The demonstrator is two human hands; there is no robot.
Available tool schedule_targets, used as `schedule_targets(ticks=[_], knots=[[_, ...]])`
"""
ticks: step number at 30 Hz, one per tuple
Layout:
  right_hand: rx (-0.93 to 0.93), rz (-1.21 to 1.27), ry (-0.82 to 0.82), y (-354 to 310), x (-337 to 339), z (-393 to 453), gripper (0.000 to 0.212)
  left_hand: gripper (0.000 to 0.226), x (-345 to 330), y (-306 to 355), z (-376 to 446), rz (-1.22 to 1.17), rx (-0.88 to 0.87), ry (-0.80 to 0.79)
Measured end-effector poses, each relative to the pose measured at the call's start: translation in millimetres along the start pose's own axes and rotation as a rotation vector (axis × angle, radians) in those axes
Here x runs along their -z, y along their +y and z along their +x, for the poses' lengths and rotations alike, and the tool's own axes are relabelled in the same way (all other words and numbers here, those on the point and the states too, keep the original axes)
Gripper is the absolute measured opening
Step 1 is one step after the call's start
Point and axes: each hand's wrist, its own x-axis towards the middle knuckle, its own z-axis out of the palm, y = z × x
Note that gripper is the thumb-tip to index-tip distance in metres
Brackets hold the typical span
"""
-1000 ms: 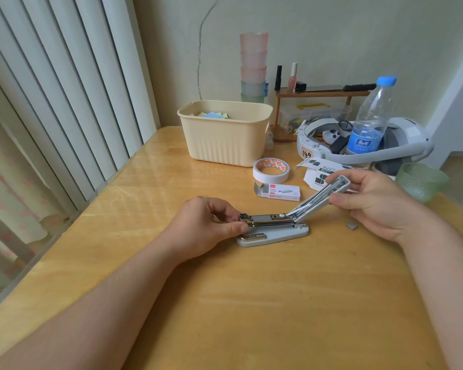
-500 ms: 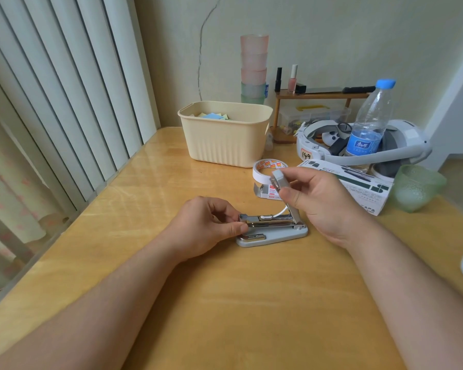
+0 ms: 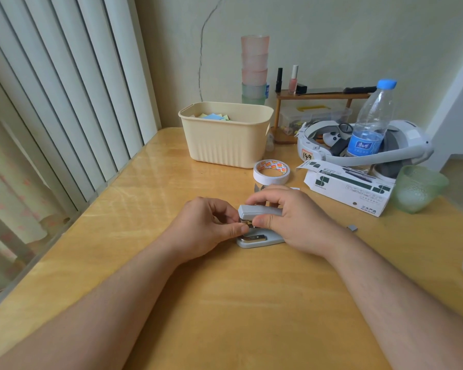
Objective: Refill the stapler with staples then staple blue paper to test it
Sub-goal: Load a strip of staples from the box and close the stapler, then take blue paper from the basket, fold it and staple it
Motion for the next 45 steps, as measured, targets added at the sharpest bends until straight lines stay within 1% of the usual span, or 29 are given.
schedule_targets(ticks=[10,13,19,20,23,27,29,30,33,34,35,36,38,40,41,43,45], knots=[[0.018,-0.066,0.021,-0.1,-2.2,0.7,0.034,0.019,-0.1,-0.7,-0.2,0.025,0.005,0.005],[0.038,-0.133,0.017,-2.3,-1.7,0.7,0.034,0.018,-1.0,-1.5,-1.2,0.039,-0.012,0.016],[0.037,-0.143,0.02,-2.2,-3.6,-1.0,0.034,0.018,-2.2,-2.2,-2.2,0.027,-0.015,0.031],[0.04,-0.156,0.008,-1.6,-3.4,-2.5,0.036,0.018,-2.3,-1.8,-2.4,0.022,-0.017,0.032],[0.014,-0.194,-0.055,0.6,-0.1,-8.6,0.051,0.018,-2.4,-0.4,-3.4,-0.006,-0.022,0.036],[-0.005,-0.125,-0.006,4.2,0.6,-10.8,0.051,0.02,-2.1,-3.2,-3.0,0.001,-0.004,0.018],[0.002,-0.116,0.018,4.6,-2.1,-12.0,0.052,0.022,1.7,0.4,0.8,0.024,0.021,-0.046],[0.008,-0.121,0.026,5.1,-3.3,-12.7,0.052,0.021,6.6,5.5,4.3,0.065,0.044,-0.109],[-0.005,-0.106,0.081,9.3,-5.1,-13.9,0.051,0.015,31.0,30.5,23.1,0.323,0.108,-0.404],[-0.002,-0.091,0.124,10.4,-6.0,-13.0,0.05,0.018,40.0,38.9,32.7,0.408,0.102,-0.457],[0.008,-0.085,0.176,11.5,-7.8,-11.1,0.049,0.021,48.4,46.5,43.8,0.465,0.084,-0.453],[0.025,-0.09,0.233,12.1,-9.9,-8.3,0.047,0.022,56.0,52.2,57.0,0.497,0.061,-0.402],[0.057,-0.119,0.318,13.7,-14.2,-2.5,0.048,0.016,67.1,61.7,84.4,0.512,0.002,-0.221],[0.082,-0.119,0.332,18.0,-17.6,2.8,0.05,0.009,76.5,66.6,111.5,0.521,-0.081,-0.018],[0.085,-0.106,0.319,21.5,-19.0,4.6,0.051,0.009,81.7,67.7,125.1,0.537,-0.112,0.076],[0.087,-0.087,0.295,28.3,-20.8,5.8,0.054,0.016,92.2,66.6,153.5,0.603,-0.146,0.236],[0.091,-0.098,0.299,32.0,-21.7,6.5,0.054,0.026,103.9,62.6,185.3,0.669,-0.117,0.325]])
